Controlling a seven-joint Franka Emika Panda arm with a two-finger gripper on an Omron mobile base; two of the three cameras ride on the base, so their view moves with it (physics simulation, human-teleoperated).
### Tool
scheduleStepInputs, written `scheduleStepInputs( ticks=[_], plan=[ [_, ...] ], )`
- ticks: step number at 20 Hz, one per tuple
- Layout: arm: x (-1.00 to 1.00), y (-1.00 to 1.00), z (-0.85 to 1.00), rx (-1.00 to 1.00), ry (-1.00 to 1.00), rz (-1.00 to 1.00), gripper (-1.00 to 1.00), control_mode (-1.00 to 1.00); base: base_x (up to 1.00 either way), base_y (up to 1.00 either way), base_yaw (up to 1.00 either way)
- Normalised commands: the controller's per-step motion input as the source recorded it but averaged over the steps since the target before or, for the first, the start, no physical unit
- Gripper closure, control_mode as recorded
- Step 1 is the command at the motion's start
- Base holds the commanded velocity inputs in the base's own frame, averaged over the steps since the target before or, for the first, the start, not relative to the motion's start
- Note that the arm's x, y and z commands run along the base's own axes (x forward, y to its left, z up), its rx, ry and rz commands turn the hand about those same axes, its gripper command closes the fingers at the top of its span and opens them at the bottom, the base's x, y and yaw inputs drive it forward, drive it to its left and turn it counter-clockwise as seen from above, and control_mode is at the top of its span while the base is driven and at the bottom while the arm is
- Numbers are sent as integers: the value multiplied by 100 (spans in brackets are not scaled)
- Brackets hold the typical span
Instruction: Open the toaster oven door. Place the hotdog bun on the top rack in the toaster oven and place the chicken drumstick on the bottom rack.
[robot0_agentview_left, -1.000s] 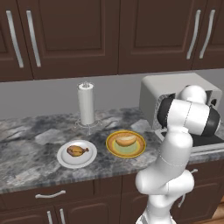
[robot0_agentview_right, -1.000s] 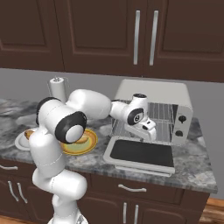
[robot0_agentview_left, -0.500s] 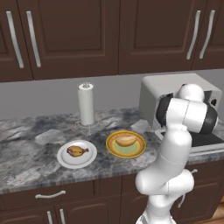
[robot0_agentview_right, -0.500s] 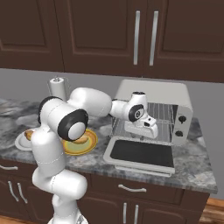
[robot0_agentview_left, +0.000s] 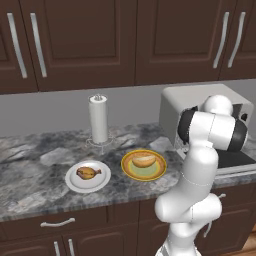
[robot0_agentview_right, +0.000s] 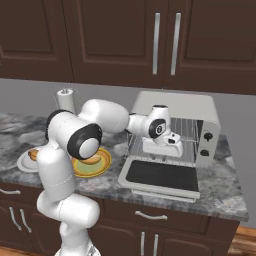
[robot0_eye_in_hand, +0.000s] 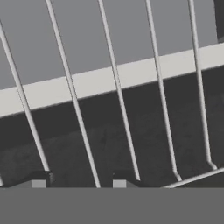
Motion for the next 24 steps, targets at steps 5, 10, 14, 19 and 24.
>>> scheduleStepInputs(
  ticks=[5,10,14,19,24],
  plan=[
    [-70,-20,-94,-1,0,16,100,-100,0,0,0],
    [-75,-14,-94,-1,0,13,100,-100,0,0,0],
    [-74,-8,-94,-2,0,10,100,-100,0,0,0],
    [-70,-5,-94,-3,0,9,100,-100,0,0,0],
    [-76,-7,-94,-2,0,9,100,-100,0,0,0]
  ],
)
